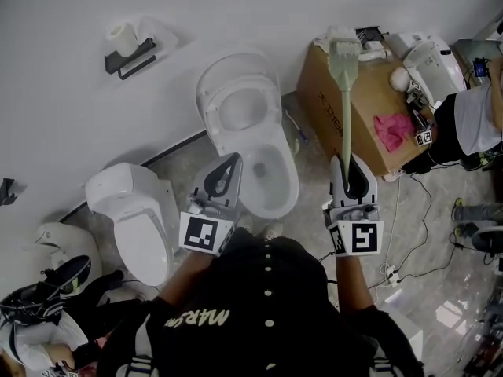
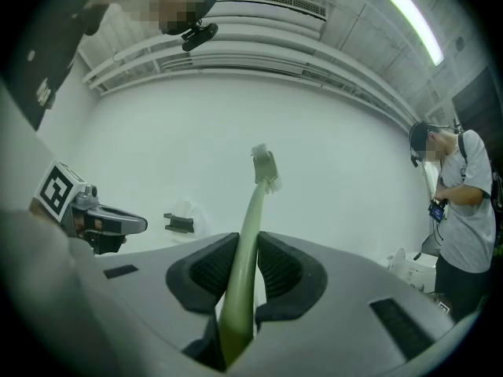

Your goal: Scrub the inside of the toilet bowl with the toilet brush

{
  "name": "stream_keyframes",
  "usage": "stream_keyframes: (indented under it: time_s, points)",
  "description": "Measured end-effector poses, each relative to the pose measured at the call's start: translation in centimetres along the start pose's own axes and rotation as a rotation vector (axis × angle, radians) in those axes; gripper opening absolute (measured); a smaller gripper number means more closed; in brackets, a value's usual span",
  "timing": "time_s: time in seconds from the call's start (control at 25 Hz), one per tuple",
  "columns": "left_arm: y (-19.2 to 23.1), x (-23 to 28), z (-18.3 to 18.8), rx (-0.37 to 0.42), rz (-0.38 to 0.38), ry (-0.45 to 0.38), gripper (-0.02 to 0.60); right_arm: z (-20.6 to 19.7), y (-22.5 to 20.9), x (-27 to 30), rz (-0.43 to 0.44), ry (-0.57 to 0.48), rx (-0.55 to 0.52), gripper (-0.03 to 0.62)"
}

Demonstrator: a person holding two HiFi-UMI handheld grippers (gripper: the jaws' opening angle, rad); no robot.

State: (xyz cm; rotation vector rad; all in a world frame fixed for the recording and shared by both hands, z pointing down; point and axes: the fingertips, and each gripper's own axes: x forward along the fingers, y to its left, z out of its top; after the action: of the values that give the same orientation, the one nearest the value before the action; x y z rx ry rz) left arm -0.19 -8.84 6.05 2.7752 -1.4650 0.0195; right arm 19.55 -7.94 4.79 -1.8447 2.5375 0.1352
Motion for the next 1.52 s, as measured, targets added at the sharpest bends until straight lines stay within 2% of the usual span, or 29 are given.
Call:
stream_keyframes:
  time_s: [0.32,0.68,0.88,1.12,1.52]
  points:
    - [1.0,0.5,-2.3,-0.039,0.033,0.047,0.028,-3.6,0.5,2.4,0.059,0.085,0.017,0.089]
    - [1.3,0.6,-8.4,-0.113,0.079,0.178,0.028,-13.4,0.8,5.5,0.131,0.256,0.036,0.089]
    - [1.6,0.6,-13.1,-0.145,0.086,0.268,0.028,-21.0,1.8,6.1,0.16,0.379,0.053,0.089]
    - [1.6,1.5,-20.3,-0.188,0.066,0.355,0.028,-32.0,3.3,5.9,0.187,0.531,0.05,0.089]
    - [1.4,2.0,-31.1,-0.208,0.025,0.415,0.028,-50.4,7.2,2.5,0.197,0.753,0.097,0.089]
